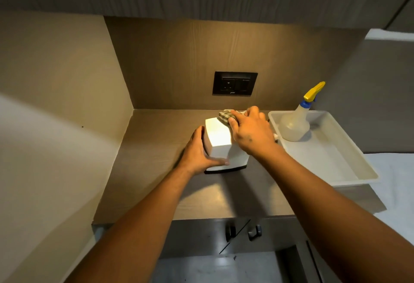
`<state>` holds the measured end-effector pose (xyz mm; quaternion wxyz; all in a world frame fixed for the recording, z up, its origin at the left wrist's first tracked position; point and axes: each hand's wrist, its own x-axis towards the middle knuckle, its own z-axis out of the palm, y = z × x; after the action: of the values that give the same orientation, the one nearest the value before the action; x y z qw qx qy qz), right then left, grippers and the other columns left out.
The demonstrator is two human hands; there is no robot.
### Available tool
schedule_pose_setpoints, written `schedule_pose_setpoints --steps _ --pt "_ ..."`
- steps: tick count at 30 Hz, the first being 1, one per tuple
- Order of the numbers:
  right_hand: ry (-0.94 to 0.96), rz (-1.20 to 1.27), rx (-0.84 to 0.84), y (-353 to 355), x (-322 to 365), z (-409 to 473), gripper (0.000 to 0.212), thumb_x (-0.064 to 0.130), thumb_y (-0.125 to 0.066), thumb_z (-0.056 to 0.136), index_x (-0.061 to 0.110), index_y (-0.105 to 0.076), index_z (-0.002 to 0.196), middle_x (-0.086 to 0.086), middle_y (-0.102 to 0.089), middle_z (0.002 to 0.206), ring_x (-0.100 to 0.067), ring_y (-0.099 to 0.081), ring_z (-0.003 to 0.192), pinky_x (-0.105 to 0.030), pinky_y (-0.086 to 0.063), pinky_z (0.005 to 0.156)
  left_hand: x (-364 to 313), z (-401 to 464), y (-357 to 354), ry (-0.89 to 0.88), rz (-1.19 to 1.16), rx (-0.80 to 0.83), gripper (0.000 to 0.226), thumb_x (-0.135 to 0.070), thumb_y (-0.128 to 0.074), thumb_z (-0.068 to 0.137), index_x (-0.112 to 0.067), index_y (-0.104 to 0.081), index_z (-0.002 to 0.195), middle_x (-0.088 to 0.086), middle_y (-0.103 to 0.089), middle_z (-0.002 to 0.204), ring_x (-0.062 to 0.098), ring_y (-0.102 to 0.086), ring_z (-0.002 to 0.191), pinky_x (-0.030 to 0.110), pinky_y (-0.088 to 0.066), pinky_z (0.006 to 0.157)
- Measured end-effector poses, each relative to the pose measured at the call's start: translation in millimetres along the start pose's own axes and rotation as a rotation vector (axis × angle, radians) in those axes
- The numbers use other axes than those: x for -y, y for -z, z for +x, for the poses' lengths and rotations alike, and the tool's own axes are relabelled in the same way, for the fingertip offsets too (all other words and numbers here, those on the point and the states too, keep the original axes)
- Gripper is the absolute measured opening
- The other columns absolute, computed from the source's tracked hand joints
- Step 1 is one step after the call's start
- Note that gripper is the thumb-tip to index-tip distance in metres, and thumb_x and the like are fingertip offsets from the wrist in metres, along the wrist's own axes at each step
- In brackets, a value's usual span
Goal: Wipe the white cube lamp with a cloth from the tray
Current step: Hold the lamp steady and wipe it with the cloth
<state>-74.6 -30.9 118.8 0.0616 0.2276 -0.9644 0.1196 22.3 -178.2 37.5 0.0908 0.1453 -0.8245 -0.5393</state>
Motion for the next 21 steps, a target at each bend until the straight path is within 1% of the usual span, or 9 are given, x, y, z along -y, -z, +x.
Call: schedule_pose_setpoints --steps 6,8,9,11,13,14,15,17,21 --pt "0.154 -0.060 -0.015 -1 54 3 0.046 0.050 -0.033 0.098 0.029 -0.051 0.134 -0.015 -0.046 0.119 -0.034 -0.043 0.109 -0.045 -0.039 0.085 2 -2 2 -0.021 0.084 -0.027 0.100 -0.037 -0.102 0.056 -0.022 -0.046 0.138 -0.008 -0.057 0.138 0.014 -0.057 0.121 0.024 -0.050 0.089" --pt "0.243 -0.058 -0.029 -5 70 -13 0.042 0.046 -0.039 0.096 0.027 -0.054 0.130 -0.014 -0.046 0.117 -0.035 -0.043 0.108 -0.044 -0.038 0.081 3 -4 -1 -0.201 0.086 -0.013 0.046 -0.019 -0.077 0.092 -0.017 -0.053 0.132 -0.004 -0.070 0.127 0.017 -0.069 0.114 0.017 -0.056 0.081" --pt "0.283 -0.069 -0.045 -7 74 -23 0.041 0.046 -0.042 0.095 0.026 -0.055 0.129 -0.014 -0.046 0.117 -0.034 -0.043 0.108 -0.043 -0.038 0.079 -1 -3 -1 -0.212 -0.030 0.001 0.021 -0.023 -0.056 0.106 -0.017 -0.057 0.126 0.002 -0.078 0.113 0.020 -0.075 0.103 0.023 -0.060 0.073" --pt "0.332 -0.082 -0.065 -8 68 -38 0.044 0.048 -0.040 0.095 0.028 -0.054 0.131 -0.012 -0.047 0.117 -0.032 -0.043 0.106 -0.042 -0.038 0.077 -4 -4 -1 -0.082 -0.305 0.081 0.038 -0.041 -0.040 0.107 -0.018 -0.069 0.113 0.009 -0.080 0.097 0.023 -0.079 0.085 0.033 -0.062 0.061" --pt "0.321 -0.059 -0.083 -4 47 -40 0.046 0.051 -0.036 0.096 0.030 -0.052 0.135 -0.011 -0.048 0.115 -0.031 -0.045 0.102 -0.041 -0.039 0.077 -9 -4 -1 0.024 -0.355 0.144 0.034 -0.045 -0.055 0.100 -0.021 -0.079 0.105 0.007 -0.077 0.103 0.018 -0.078 0.086 0.034 -0.062 0.064" --pt "0.292 -0.051 -0.085 -1 36 -37 0.046 0.051 -0.035 0.096 0.032 -0.051 0.135 -0.010 -0.048 0.115 -0.031 -0.045 0.101 -0.040 -0.039 0.077 -12 -5 2 -0.026 -0.191 0.061 0.031 -0.042 -0.072 0.091 -0.022 -0.076 0.114 0.001 -0.073 0.111 0.011 -0.076 0.094 0.029 -0.061 0.072" --pt "0.249 -0.049 -0.081 1 26 -33 0.046 0.052 -0.033 0.096 0.034 -0.050 0.135 -0.010 -0.048 0.115 -0.031 -0.046 0.101 -0.040 -0.040 0.078 -7 -3 3 -0.107 0.012 -0.010 0.061 -0.037 -0.090 0.074 -0.022 -0.065 0.128 -0.007 -0.068 0.120 0.002 -0.070 0.103 0.020 -0.057 0.080" --pt "0.140 -0.052 -0.053 4 13 -18 0.045 0.052 -0.030 0.097 0.036 -0.048 0.136 -0.009 -0.046 0.115 -0.029 -0.045 0.101 -0.042 -0.042 0.080 6 -1 -1 -0.067 0.064 -0.006 0.115 -0.037 -0.105 0.046 -0.027 -0.044 0.142 -0.011 -0.059 0.132 0.000 -0.059 0.116 0.015 -0.049 0.087" --pt "0.016 -0.034 0.026 3 17 12 0.047 0.053 -0.028 0.098 0.034 -0.050 0.136 -0.010 -0.044 0.119 -0.029 -0.044 0.105 -0.045 -0.043 0.083 3 -2 0 -0.022 0.009 0.003 0.130 -0.044 -0.105 0.040 -0.031 -0.034 0.149 -0.007 -0.053 0.142 0.012 -0.051 0.125 0.031 -0.050 0.094"
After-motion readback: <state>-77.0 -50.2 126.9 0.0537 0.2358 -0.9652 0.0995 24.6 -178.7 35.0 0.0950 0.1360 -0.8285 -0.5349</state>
